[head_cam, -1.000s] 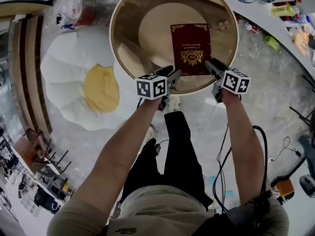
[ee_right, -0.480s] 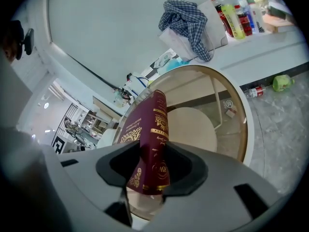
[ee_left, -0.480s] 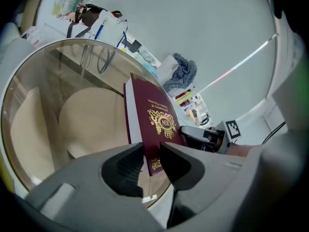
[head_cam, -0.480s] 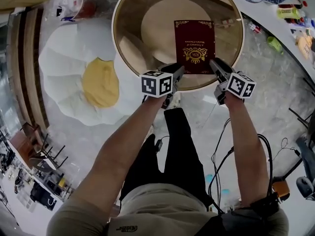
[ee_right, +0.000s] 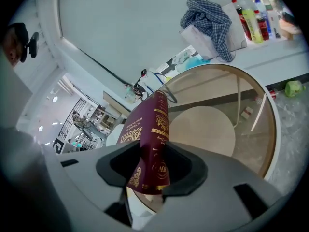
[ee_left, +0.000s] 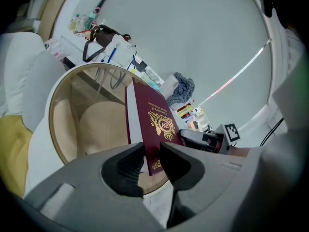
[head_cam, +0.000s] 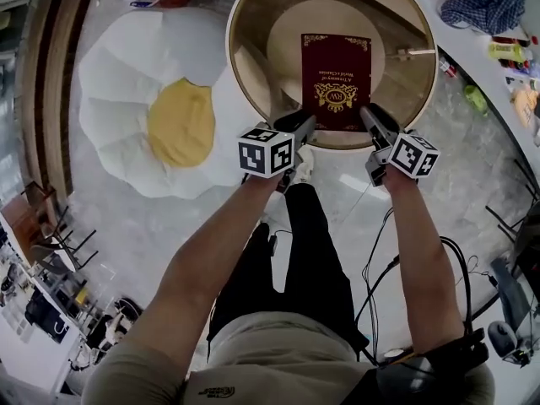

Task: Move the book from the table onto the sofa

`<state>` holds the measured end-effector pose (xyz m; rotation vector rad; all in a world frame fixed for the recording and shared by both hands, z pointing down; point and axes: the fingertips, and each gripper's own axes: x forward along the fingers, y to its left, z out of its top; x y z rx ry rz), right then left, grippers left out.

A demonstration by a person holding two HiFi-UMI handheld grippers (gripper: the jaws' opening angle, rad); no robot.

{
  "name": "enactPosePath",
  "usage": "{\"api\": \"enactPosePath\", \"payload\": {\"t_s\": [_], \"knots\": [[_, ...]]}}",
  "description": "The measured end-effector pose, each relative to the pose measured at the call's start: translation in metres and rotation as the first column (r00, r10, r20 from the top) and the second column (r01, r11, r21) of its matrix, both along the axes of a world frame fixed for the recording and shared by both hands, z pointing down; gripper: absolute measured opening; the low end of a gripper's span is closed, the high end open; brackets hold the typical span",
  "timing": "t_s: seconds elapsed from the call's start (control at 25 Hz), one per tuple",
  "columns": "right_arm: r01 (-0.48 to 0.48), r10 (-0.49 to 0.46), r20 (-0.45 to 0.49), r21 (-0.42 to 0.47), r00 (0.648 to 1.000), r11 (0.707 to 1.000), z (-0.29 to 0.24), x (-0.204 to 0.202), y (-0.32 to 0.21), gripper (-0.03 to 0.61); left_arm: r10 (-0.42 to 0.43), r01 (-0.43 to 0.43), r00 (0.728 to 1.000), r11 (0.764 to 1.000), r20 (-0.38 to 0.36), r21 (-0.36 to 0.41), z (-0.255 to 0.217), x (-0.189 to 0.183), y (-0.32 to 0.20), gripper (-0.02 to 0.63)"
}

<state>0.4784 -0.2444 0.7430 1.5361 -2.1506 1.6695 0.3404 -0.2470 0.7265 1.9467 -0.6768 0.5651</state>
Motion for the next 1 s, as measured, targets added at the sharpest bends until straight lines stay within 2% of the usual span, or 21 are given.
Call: {"api": "enactPosePath", "payload": {"t_s": [0.44,0.64,1.0], "knots": [[0.172,-0.172,-0.005,0.035,0.985,0.984,-0.063,-0.137,0.007,0.164,-0.195,0.196,0.981,0.980,-0.021,0.037,-0.060,-0.135,0.034,0.106],[0.253,-0.253,-0.004,0.044,0.967,0.966,-0.079,-0.195,0.020,0.163,-0.287,0.288,0.958,0.956,-0.016,0.051,-0.076,-0.191,0.058,0.106],[0.370,-0.370,-0.004,0.047,0.929,0.928,-0.084,-0.288,0.045,0.163,-0.404,0.404,0.915,0.913,-0.007,0.063,-0.082,-0.279,0.098,0.106]]}}
